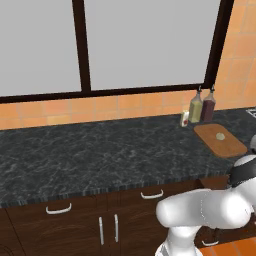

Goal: Place the appropriate cutting tool for cutting the garlic skin on the cutting board.

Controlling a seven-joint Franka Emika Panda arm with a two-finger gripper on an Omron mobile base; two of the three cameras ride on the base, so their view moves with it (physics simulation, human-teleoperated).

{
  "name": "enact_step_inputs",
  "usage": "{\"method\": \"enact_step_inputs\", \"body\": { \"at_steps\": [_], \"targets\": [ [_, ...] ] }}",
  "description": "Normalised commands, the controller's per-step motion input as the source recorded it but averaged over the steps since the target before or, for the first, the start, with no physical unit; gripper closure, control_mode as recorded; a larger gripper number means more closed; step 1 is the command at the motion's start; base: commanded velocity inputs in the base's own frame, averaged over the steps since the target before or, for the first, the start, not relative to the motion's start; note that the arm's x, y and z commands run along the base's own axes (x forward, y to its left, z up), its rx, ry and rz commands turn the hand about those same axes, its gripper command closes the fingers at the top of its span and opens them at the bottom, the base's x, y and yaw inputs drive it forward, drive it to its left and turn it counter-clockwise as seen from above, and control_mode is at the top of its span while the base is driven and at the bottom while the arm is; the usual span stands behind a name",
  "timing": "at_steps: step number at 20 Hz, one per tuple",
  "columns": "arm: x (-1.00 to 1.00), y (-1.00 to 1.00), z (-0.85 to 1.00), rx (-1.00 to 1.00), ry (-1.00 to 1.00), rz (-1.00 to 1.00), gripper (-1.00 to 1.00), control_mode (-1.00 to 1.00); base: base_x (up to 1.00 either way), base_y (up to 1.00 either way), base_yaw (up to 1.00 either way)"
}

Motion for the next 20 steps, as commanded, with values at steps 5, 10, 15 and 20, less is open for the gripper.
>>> {"method": "enact_step_inputs", "body": {
  "at_steps": [5,10,15,20],
  "targets": [
    [0.00,-0.19,-0.41,0.03,0.16,0.00,-1.00,-1.00,0.00,0.00,0.00],
    [0.00,-0.11,-0.30,0.02,0.16,0.00,-1.00,-1.00,0.00,0.00,0.00],
    [0.00,-0.08,-0.28,0.09,0.05,0.01,-1.00,-1.00,0.00,0.00,0.00],
    [0.10,-0.08,-0.31,0.05,0.03,0.08,-1.00,-1.00,0.00,0.00,0.00]
  ]
}}
